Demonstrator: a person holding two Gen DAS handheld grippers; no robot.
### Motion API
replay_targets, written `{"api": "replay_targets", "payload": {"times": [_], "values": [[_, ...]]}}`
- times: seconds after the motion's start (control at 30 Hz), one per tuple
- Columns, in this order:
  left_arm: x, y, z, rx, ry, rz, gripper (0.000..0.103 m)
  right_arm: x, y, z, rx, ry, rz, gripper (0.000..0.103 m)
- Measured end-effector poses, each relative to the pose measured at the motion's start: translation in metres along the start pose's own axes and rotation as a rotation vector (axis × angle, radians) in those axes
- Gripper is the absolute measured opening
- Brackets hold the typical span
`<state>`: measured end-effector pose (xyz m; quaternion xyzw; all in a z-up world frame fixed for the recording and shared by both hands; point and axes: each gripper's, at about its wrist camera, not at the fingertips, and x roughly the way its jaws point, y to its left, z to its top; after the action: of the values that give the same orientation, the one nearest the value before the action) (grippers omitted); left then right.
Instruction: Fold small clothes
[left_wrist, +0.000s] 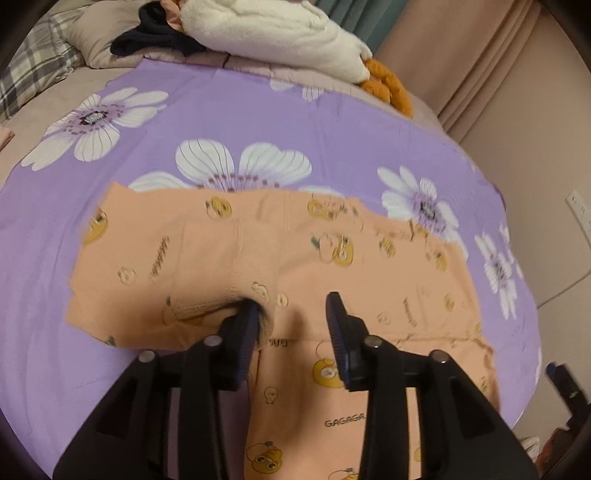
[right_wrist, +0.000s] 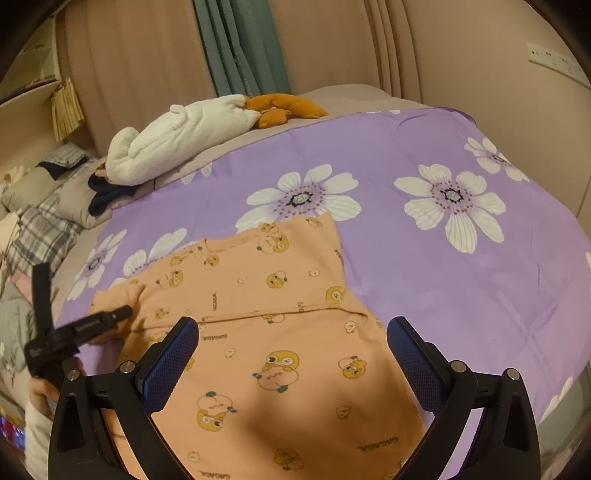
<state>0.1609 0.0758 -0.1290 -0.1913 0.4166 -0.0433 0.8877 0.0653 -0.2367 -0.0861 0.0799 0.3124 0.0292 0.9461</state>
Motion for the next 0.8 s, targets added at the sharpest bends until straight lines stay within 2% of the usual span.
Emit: {"api": "replay_targets", "payload": {"times": [0.2,0.3,0.53,0.67,0.8], "values": [[-0.003,-0.011,0.010,0.036,-0.017,0.012,0.037,0.000,0.000,0.000,-0.003,-0.001,-0.003,0.101],[-0.001,-0.020,0.010,0.058,-0.013,-0.010,0.037,0.000,-0.002,0.000,0.001,-0.002,-0.007,0.101],[0.017,-0.036,0.003,0.112,0.052,-0.024,0.039,0.001,-0.009,-0.003,0.015,0.000,-0.015,0.101],[0.030,-0.041,-0.005,0.159,0.120,-0.023,0.045,0.002,-0.011,-0.003,0.018,0.005,-0.015,0.101],[0.031,-0.034,-0.005,0.132,0.130,-0.010,0.048,0.001,-0.013,-0.003,0.024,0.006,-0.014,0.101]]}}
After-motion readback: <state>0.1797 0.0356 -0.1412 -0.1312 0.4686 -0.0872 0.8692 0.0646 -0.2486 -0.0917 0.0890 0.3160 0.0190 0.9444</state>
